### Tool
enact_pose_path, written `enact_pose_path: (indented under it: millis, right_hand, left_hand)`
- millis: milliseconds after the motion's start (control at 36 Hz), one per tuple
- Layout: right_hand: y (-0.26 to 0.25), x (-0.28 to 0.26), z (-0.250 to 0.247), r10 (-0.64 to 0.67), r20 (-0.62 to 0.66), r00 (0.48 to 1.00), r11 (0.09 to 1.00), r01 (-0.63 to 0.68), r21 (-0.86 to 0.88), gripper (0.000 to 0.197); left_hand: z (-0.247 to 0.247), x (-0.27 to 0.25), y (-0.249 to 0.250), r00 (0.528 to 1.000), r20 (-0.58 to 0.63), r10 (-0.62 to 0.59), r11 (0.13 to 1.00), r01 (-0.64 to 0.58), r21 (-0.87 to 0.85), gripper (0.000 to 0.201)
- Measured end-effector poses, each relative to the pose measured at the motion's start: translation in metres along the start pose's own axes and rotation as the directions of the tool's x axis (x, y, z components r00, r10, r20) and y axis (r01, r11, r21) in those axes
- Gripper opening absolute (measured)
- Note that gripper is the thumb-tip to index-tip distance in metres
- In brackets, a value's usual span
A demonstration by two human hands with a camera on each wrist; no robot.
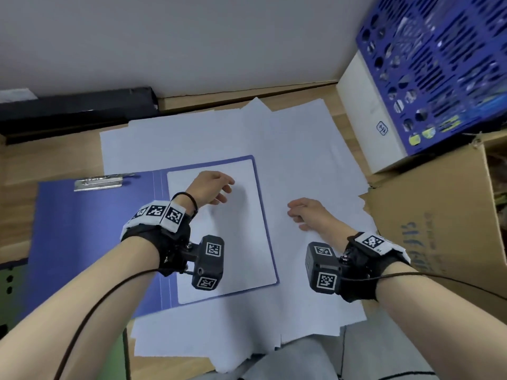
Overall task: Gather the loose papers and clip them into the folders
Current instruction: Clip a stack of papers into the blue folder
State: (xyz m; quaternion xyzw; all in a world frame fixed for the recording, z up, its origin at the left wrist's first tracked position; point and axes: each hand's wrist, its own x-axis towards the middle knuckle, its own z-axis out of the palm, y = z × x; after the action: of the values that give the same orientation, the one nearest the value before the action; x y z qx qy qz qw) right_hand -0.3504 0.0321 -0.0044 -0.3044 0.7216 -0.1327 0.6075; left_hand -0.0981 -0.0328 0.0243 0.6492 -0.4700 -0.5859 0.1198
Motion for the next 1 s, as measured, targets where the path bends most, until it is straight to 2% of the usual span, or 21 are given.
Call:
enact_pose_path:
  millis: [111,167,250,306,361,444,528,611,694,889,944,1000]
  right_hand:
    - [-0.008,0.021,-0.024,-0.008,-0.084,0.996,1.0,0.009,0.005,0.017]
    - [-0.013,0.032,-0.036,-0.042,-0.179,0.983,0.999,0.037,-0.027,0.019]
    - [-0.02,0.045,-0.056,-0.135,-0.433,0.891,0.965,0.02,-0.26,0.032]
    - [-0.026,0.055,-0.066,-0.179,-0.493,0.852,0.948,0.015,-0.319,0.042]
    - [-0.032,0.064,-0.073,-0.15,-0.497,0.855,0.955,-0.005,-0.295,0.052]
    - [-0.039,0.076,-0.082,-0.107,-0.49,0.865,0.961,-0.036,-0.274,0.08]
    - [-0.051,0.087,-0.093,-0.071,-0.508,0.859,0.967,-0.065,-0.245,0.104]
    - [-0.062,0.097,-0.099,-0.017,-0.549,0.836,0.95,-0.158,-0.269,0.114]
    - [-0.068,0.102,-0.097,-0.012,-0.582,0.813,0.913,-0.229,-0.339,0.114]
    - [-0.077,0.106,-0.089,0.02,-0.534,0.845,0.896,-0.252,-0.366,0.116]
    - [-0.077,0.106,-0.089,0.02,-0.521,0.853,0.907,-0.234,-0.35,0.11]
    - [-0.077,0.104,-0.087,0.001,-0.512,0.859,0.907,-0.217,-0.362,0.095]
  left_hand:
    - [0.011,0.016,0.015,0.998,0.024,-0.063,0.998,0.062,0.014,0.023]
    - [0.014,0.026,0.016,0.995,0.013,-0.095,0.995,0.095,0.035,0.02]
    - [0.015,0.037,0.011,0.994,-0.012,-0.105,0.972,0.105,0.21,0.016]
    - [0.014,0.043,0.008,0.994,-0.021,-0.106,0.932,0.106,0.348,0.02]
    - [0.014,0.047,0.007,0.994,-0.001,-0.111,0.904,0.102,0.415,0.025]
    - [0.015,0.054,0.009,0.99,0.013,-0.139,0.883,0.118,0.455,0.023]
    - [0.015,0.062,0.012,0.977,-0.008,-0.212,0.902,0.198,0.384,0.018]
    - [0.015,0.066,0.012,0.966,-0.013,-0.258,0.912,0.248,0.326,0.02]
    - [0.016,0.069,0.012,0.962,-0.019,-0.271,0.918,0.264,0.295,0.019]
    - [0.016,0.071,0.009,0.962,-0.02,-0.271,0.924,0.266,0.275,0.018]
    - [0.016,0.07,0.01,0.964,-0.019,-0.266,0.926,0.261,0.274,0.02]
    - [0.016,0.069,0.01,0.964,-0.014,-0.266,0.926,0.26,0.273,0.02]
